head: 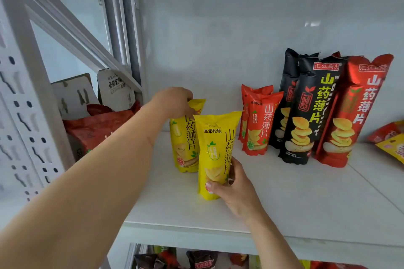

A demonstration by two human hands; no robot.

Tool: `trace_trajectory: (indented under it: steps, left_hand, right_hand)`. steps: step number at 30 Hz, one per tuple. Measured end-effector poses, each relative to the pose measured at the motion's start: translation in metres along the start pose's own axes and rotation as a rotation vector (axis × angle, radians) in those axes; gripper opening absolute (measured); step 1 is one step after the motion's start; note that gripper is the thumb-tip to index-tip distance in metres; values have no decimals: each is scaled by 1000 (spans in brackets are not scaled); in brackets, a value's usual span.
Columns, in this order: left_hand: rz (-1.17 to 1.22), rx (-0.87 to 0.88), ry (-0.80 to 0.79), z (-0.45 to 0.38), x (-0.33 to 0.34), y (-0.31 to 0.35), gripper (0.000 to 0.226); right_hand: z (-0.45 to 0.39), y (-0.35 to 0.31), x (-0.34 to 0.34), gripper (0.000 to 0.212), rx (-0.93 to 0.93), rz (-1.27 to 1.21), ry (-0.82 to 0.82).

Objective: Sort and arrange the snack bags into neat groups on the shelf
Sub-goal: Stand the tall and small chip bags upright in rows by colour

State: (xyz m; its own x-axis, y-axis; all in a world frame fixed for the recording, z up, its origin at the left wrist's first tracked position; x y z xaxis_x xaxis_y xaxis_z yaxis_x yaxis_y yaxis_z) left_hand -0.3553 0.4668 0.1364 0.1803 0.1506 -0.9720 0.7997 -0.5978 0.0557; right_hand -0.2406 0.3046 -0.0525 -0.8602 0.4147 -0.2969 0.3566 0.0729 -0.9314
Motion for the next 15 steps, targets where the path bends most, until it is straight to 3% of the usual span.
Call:
trace_trajectory:
  steps: [7, 12, 15]
  left_hand:
    - [174, -11, 165, -2, 14, 15, 68]
    - [1062, -247, 621, 36, 24, -20, 91]
    - [1399, -394, 499, 48, 81, -24, 84]
  right_hand:
    - [3, 16, -29, 78, 31, -26, 73]
    - [1, 22, -29, 79, 38, -57, 77]
    - [1, 20, -29, 75, 47, -71, 75]
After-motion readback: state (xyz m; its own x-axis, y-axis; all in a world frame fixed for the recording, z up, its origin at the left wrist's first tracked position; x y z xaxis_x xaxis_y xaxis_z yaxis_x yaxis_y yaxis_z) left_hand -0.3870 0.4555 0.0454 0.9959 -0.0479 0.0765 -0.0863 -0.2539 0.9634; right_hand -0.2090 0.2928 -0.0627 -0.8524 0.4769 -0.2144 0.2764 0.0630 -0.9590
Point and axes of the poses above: each hand's wrist, its own z-axis away from the middle knuckle, its own x-axis out of the palm, y = z × x, the point moved 8 cm from there along -z, towards the middle knuckle, and after that the axes turned 1 degree about z, right-handed, at the moved point
